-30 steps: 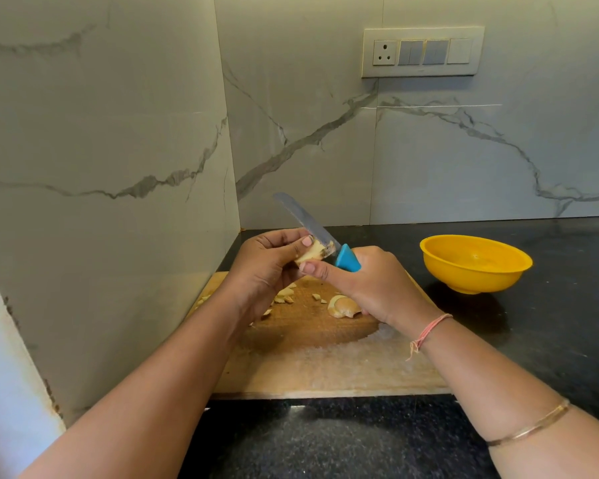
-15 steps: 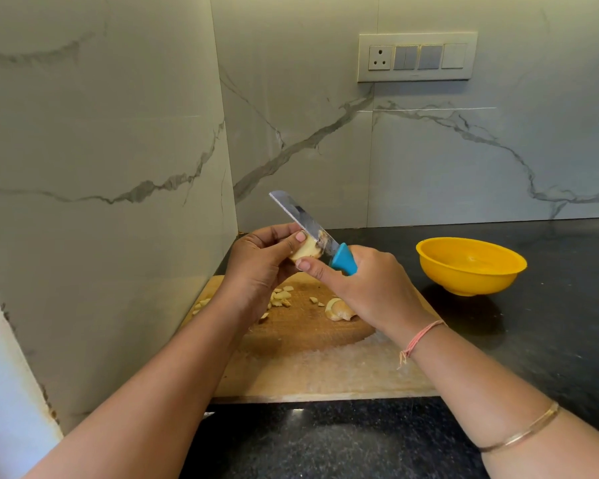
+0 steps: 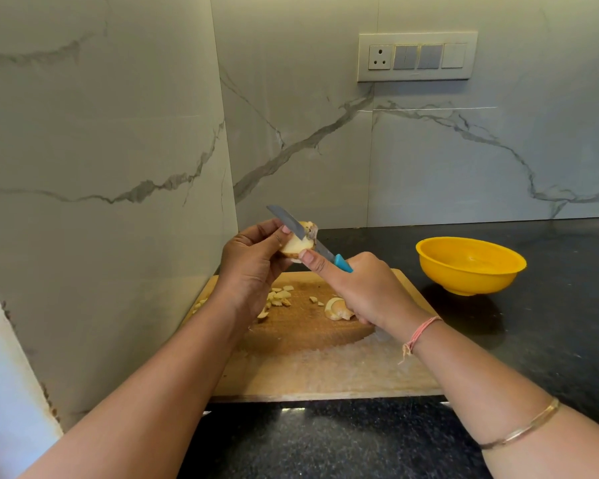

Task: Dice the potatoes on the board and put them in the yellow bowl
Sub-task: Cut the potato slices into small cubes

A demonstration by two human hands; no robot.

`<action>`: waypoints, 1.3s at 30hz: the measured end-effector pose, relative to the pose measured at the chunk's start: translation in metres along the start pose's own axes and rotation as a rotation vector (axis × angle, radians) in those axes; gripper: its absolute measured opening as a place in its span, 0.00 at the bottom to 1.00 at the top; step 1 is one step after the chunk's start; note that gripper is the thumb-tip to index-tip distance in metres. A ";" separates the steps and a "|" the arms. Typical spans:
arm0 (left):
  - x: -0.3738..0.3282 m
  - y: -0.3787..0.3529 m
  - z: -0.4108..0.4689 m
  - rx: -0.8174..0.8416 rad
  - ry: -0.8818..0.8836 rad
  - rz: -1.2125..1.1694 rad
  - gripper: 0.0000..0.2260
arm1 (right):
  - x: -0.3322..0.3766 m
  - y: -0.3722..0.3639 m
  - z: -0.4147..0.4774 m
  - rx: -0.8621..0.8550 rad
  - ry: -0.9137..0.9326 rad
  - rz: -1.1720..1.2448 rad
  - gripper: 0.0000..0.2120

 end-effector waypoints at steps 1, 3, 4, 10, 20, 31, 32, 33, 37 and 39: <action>0.000 0.000 0.000 -0.002 -0.011 0.021 0.05 | -0.001 -0.001 0.000 0.012 -0.003 0.024 0.31; -0.001 -0.002 -0.001 0.009 -0.031 0.062 0.06 | -0.001 -0.002 -0.001 0.050 0.000 0.079 0.30; -0.001 -0.003 -0.001 0.019 -0.039 0.079 0.06 | -0.001 -0.003 -0.001 0.073 0.003 0.105 0.29; 0.001 -0.002 0.001 0.013 -0.040 0.174 0.07 | 0.001 -0.006 -0.002 0.181 -0.012 0.190 0.26; 0.008 -0.004 0.004 0.012 0.012 0.188 0.09 | 0.004 -0.007 -0.005 0.210 -0.075 0.172 0.29; 0.003 0.014 0.005 -0.208 -0.001 0.105 0.07 | -0.001 -0.006 -0.007 0.197 -0.114 0.103 0.31; 0.004 0.016 0.006 -0.221 0.002 0.106 0.06 | -0.002 -0.006 -0.006 0.190 -0.112 0.084 0.31; 0.004 0.018 0.006 -0.232 0.002 0.108 0.06 | -0.004 -0.007 -0.006 0.178 -0.109 0.069 0.31; 0.006 0.022 0.006 -0.278 -0.006 0.173 0.04 | -0.003 -0.001 0.000 0.064 -0.070 0.124 0.26; 0.007 0.020 0.006 -0.272 -0.016 0.239 0.04 | -0.003 0.004 0.003 0.003 -0.058 0.225 0.22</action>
Point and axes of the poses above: each hand's wrist, its own z-axis towards the middle knuckle, its own y-axis out of the back of the hand, x = y × z, the point moved 7 cm from there along z, towards the middle knuckle, and after that the axes turned 7 degrees about y, right-handed, at the moved point
